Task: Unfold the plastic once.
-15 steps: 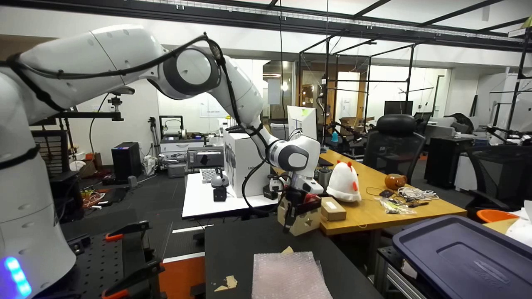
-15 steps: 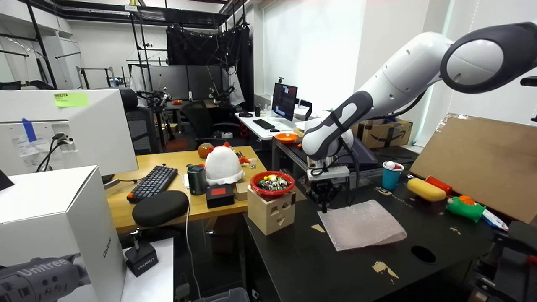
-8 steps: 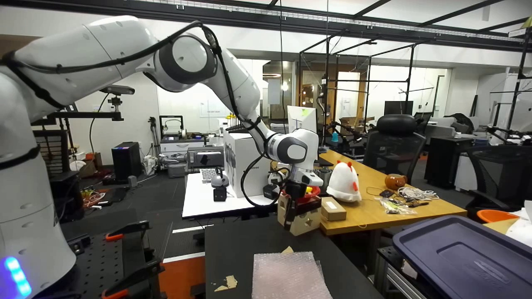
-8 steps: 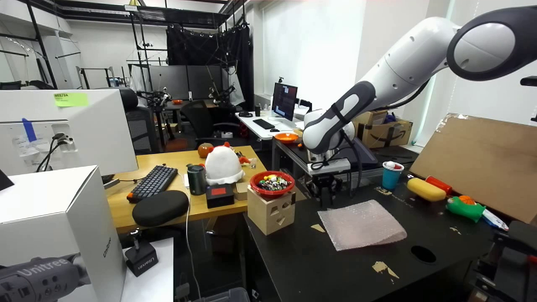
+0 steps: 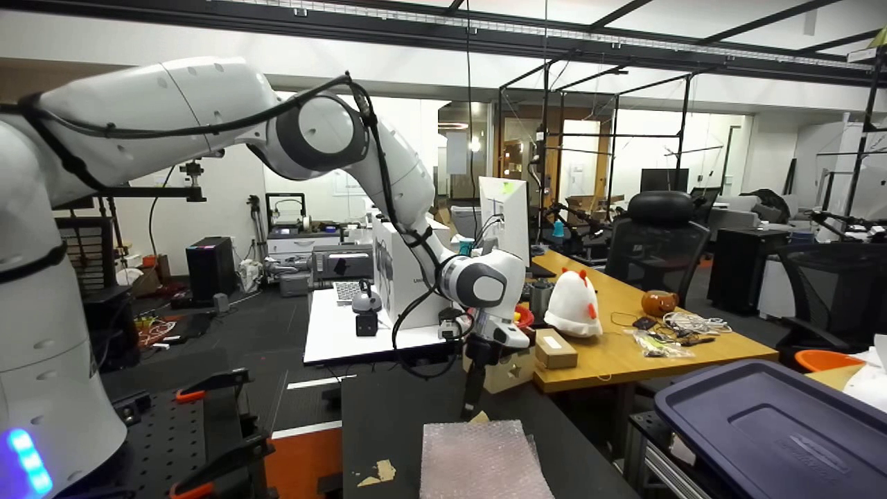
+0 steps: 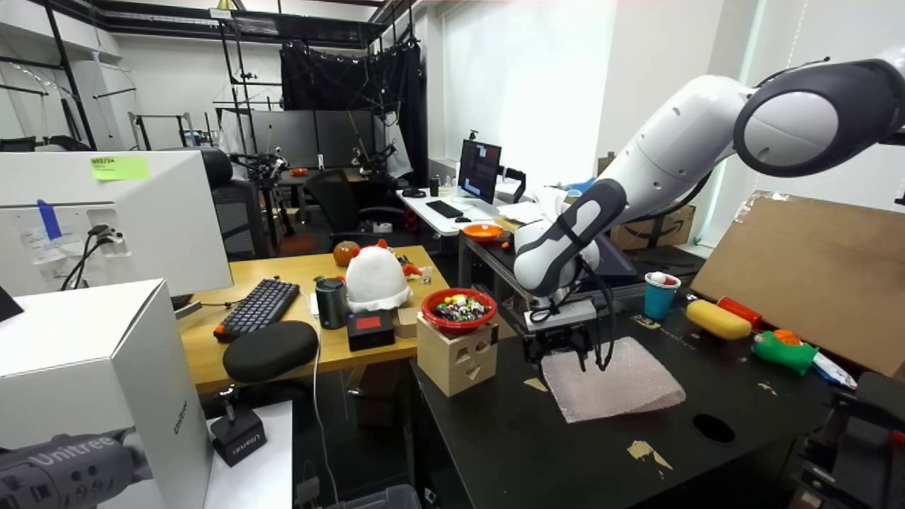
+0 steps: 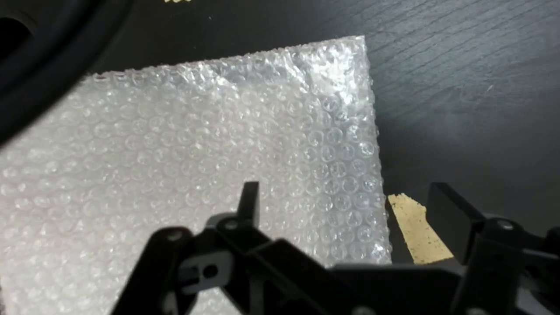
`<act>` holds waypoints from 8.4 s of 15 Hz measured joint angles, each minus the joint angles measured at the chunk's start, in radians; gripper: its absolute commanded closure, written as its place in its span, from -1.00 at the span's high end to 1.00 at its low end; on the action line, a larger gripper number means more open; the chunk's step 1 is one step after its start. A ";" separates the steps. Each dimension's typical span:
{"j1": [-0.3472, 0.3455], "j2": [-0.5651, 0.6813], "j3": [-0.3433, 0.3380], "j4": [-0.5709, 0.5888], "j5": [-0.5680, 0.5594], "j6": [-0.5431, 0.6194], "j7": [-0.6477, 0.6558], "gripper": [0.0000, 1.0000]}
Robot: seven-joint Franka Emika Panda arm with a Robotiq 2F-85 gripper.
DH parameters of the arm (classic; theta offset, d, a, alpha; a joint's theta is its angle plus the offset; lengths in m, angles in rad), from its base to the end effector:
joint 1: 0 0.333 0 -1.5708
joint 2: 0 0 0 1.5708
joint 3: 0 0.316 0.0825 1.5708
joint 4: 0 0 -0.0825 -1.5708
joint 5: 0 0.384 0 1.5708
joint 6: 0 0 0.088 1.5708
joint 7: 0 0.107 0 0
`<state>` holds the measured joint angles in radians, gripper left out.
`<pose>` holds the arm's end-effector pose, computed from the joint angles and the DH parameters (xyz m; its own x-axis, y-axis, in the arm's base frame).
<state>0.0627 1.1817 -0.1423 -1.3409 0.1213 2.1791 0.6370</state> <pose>0.6623 -0.0358 -0.0138 0.7024 -0.6755 -0.2245 -0.6316 -0.7369 0.2411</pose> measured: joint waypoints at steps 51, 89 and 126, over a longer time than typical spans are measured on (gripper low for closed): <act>-0.005 0.030 0.014 0.106 0.004 0.023 -0.007 -1.00; -0.150 -0.677 0.095 -0.711 0.660 0.336 -0.473 -1.00; -0.220 -0.743 -0.161 -1.130 1.489 0.396 -1.140 -0.48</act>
<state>-0.1577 0.4386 -0.3038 -2.4714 1.6101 2.5751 -0.5035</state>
